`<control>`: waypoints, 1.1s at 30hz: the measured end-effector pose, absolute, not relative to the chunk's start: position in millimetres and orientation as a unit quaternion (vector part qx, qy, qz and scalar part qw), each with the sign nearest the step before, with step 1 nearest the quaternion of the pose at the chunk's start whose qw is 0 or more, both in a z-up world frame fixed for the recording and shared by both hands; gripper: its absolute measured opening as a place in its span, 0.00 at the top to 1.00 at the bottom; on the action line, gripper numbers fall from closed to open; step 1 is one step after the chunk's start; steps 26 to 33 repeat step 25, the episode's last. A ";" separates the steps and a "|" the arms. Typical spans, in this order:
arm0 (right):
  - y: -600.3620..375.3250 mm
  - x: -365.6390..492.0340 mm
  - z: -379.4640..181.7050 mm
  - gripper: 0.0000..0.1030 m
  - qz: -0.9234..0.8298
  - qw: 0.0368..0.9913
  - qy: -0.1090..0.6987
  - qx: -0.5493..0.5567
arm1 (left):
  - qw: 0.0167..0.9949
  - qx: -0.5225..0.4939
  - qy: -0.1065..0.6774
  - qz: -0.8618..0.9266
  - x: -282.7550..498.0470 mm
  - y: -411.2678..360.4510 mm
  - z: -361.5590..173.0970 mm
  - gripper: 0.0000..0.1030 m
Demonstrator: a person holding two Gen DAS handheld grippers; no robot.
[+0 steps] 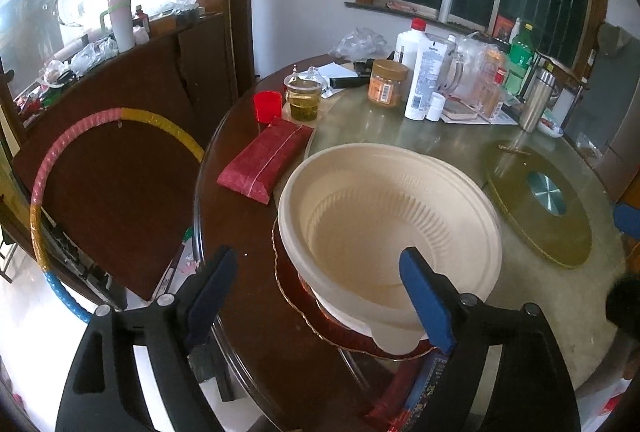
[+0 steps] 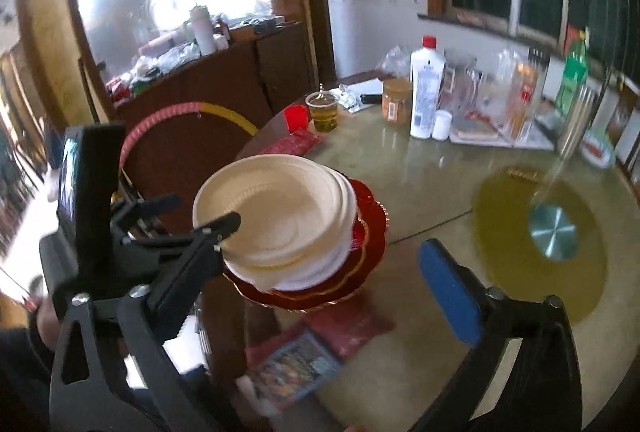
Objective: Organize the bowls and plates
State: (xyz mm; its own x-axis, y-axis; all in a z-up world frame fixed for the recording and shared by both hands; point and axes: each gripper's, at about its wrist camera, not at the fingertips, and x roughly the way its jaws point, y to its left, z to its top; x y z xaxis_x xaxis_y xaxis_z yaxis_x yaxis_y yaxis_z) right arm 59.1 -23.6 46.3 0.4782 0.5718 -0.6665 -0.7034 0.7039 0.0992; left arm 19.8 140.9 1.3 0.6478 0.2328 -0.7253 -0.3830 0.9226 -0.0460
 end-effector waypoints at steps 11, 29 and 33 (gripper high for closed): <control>-20.8 47.5 30.6 0.00 0.360 0.852 0.351 -0.148 | 0.914 -0.080 0.364 0.160 15.8 126.2 5.0 0.00; -18.0 48.0 26.4 0.00 0.352 0.852 0.354 -0.156 | 0.914 -0.100 0.366 0.147 18.5 131.3 -1.6 0.00; -18.0 48.0 26.4 0.00 0.352 0.852 0.354 -0.156 | 0.914 -0.100 0.366 0.147 18.5 131.3 -1.6 0.00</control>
